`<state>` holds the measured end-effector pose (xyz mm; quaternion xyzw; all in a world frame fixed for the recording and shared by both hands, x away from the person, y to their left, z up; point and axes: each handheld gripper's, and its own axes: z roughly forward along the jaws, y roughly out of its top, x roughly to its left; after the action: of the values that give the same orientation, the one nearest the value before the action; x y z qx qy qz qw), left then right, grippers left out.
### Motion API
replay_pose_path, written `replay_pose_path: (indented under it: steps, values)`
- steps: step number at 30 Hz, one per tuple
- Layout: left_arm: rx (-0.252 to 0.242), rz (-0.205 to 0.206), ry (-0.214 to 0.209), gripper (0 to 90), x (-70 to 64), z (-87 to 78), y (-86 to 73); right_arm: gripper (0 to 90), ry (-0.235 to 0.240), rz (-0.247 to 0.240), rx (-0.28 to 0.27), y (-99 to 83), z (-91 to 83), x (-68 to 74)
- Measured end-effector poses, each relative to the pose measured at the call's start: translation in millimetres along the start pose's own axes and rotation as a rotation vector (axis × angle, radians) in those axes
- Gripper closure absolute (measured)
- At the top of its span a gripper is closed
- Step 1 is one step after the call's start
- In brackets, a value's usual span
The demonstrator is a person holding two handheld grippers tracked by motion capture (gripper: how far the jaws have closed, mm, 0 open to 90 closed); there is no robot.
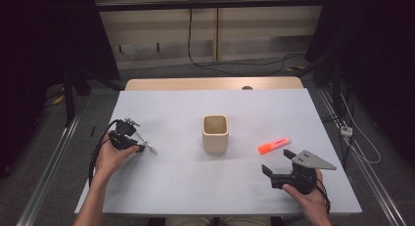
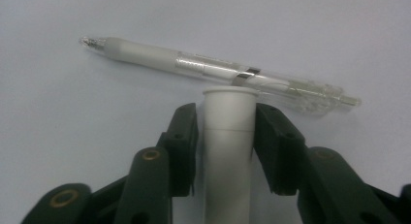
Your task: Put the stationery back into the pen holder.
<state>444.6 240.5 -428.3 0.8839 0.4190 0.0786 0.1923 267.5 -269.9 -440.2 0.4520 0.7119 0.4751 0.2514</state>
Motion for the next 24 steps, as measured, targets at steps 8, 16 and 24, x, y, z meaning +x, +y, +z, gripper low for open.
replay_pose_path:
  steps: [8,16,24]
  values:
    - [0.001,-0.006,-0.003,61.8,1.1,1.6,1.6,4.6,-0.001,0.001,0.003,0.0,0.5,0.0]
    - [0.005,-0.019,-0.029,64.8,5.3,2.3,1.9,4.6,-0.005,-0.007,0.005,0.6,2.2,0.1]
    - [0.005,-0.004,-0.02,67.5,4.4,1.9,1.6,4.6,-0.004,-0.003,0.0,0.1,0.0,-0.7]
